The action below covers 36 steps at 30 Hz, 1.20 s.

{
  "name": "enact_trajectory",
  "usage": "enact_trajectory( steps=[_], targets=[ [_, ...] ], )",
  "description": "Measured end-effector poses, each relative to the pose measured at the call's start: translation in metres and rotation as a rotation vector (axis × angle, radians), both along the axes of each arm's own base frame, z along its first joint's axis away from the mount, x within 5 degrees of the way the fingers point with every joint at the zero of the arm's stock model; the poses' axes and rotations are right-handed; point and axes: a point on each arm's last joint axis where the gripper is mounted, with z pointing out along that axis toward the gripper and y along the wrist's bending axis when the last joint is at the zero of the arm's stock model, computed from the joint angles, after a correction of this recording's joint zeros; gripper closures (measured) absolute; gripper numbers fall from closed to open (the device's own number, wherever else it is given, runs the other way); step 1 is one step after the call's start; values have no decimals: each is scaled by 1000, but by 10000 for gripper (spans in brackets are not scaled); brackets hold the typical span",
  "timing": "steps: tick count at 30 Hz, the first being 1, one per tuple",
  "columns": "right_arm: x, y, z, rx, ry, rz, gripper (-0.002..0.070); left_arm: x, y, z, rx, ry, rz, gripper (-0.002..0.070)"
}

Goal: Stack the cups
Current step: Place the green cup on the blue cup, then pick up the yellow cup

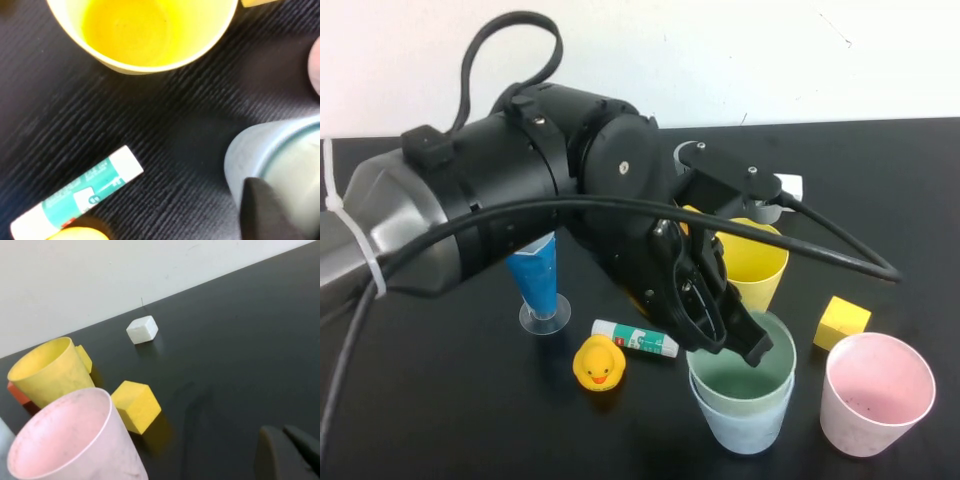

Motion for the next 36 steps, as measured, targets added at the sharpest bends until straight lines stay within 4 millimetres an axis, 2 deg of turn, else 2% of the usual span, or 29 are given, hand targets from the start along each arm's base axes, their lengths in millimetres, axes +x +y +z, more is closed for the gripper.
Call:
enact_trajectory(
  steps=[4,7,10,14,19,23,25,30,33,36],
  targets=[
    [0,0,0,3,4,5,678,1,0,1,3,-13,-1,434],
    [-1,2,-2,8,23,24,678,1,1,7,14,-19,-8,398],
    [-3,6,4,-15,38,71,678,-2,6,16,21,-44,-12,462],
    [-6,9,35,-118,23,130,678,-12,17,40,-18,-116,-8,624],
    [6,11,79,-350,148,246,678,-35,39,80,-139,-251,6,667],
    [20,12,119,-558,188,379,678,-63,65,91,-175,-299,11,672],
    [30,13,145,-650,171,438,678,-75,76,82,-162,-288,10,672],
    [59,16,187,-747,154,547,678,-108,105,56,-177,-279,18,673],
    [79,23,205,-780,162,644,678,-126,119,30,-192,-262,29,673],
    [101,32,211,-783,223,774,678,-142,132,11,-234,-266,46,673]
  ],
)
